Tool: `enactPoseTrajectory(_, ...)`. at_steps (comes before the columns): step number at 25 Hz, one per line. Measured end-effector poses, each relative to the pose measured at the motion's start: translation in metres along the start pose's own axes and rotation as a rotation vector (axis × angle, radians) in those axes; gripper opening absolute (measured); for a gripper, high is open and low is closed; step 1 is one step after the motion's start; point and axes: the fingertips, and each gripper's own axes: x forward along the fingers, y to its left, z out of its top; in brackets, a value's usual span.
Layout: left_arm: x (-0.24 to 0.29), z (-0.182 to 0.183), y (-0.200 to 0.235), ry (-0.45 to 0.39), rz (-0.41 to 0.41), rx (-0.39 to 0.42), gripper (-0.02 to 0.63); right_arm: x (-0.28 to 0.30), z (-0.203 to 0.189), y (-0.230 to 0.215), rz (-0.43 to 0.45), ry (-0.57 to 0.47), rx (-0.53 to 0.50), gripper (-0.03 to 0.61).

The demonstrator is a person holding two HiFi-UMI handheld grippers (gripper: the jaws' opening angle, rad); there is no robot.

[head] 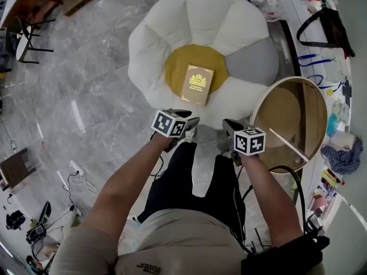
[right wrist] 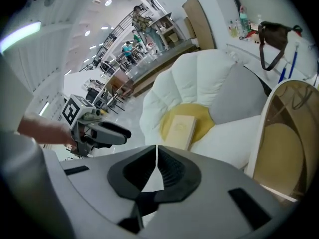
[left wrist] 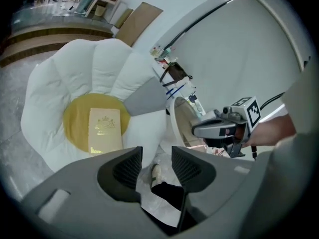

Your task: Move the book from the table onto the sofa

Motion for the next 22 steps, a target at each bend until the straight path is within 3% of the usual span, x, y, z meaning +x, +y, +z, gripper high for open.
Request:
enactPoseTrajectory(6, -0.051, 0.013, -0.093, -0.028, -0.081, 0.081, 0.162, -0.094, -0.01, 0.044, 0.024, -0.034, -0.03, 0.018)
enactPoseTrajectory(12, -0.104, 0.036, -0.18, -0.126, -0.05, 0.148, 0.043, -0.196, -0.002, 0.078, 0.049, -0.115, -0.087, 0.014)
enactPoseTrajectory(15, -0.117, 0.038, -0.232, -0.139, -0.084, 0.178, 0.014, -0.245, -0.002, 0.085, 0.048, -0.168, -0.106, 0.012)
enactPoseTrajectory(22, -0.128, 0.048, -0.352, -0.098, -0.186, 0.387, 0.008, -0.332, -0.015, 0.092, 0.006, -0.275, -0.151, 0.012)
